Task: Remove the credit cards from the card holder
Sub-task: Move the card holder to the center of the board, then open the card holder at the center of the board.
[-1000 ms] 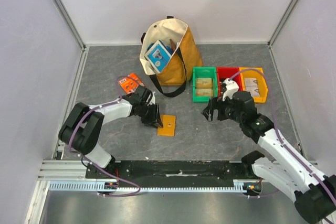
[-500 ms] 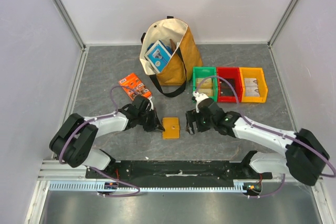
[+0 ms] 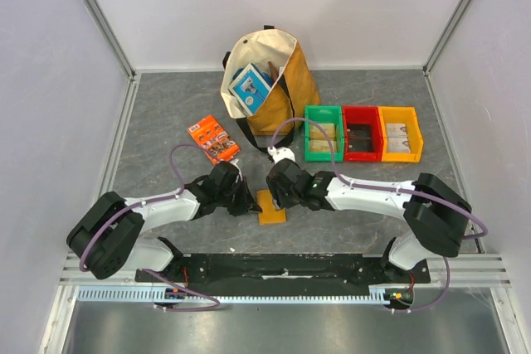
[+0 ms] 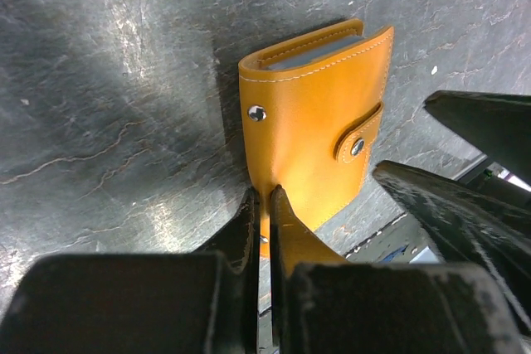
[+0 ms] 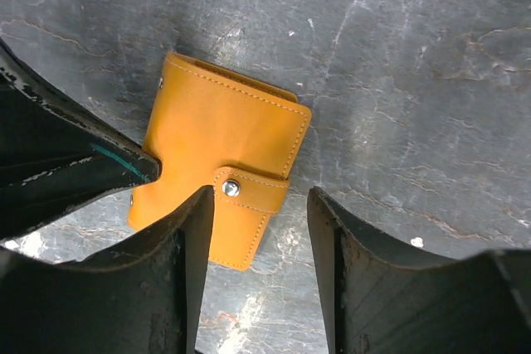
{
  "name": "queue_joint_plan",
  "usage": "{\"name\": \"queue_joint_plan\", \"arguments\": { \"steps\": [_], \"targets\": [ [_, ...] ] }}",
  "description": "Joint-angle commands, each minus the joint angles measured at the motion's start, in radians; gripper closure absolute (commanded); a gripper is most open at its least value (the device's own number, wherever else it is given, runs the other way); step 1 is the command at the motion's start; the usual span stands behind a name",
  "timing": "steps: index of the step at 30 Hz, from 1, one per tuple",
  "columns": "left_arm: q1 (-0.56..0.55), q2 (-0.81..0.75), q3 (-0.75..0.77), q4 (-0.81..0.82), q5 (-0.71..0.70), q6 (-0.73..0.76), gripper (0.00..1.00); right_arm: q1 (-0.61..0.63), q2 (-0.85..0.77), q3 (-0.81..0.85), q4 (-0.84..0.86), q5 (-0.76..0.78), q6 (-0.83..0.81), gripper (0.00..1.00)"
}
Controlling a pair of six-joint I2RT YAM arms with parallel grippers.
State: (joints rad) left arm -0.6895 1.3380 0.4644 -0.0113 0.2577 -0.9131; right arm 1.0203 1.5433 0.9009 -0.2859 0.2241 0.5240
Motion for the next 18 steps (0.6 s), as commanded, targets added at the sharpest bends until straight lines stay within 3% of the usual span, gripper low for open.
{"name": "queue_joint_plan", "arguments": {
  "steps": [1, 13, 18],
  "targets": [
    [-0.021, -0.025, -0.017, 0.007, -0.06, -0.049, 0.98, 0.029, 0.05, 0.052, -0.004, 0.043, 0.03, 0.46],
    [-0.051, -0.068, -0.018, -0.006, -0.095, -0.07, 0.98, 0.061, 0.153, 0.067, -0.006, 0.066, 0.036, 0.5],
    [-0.051, -0.092, -0.017, -0.047, -0.118, -0.064, 0.98, 0.057, 0.15, 0.046, -0.024, 0.101, 0.037, 0.64]
  ]
}}
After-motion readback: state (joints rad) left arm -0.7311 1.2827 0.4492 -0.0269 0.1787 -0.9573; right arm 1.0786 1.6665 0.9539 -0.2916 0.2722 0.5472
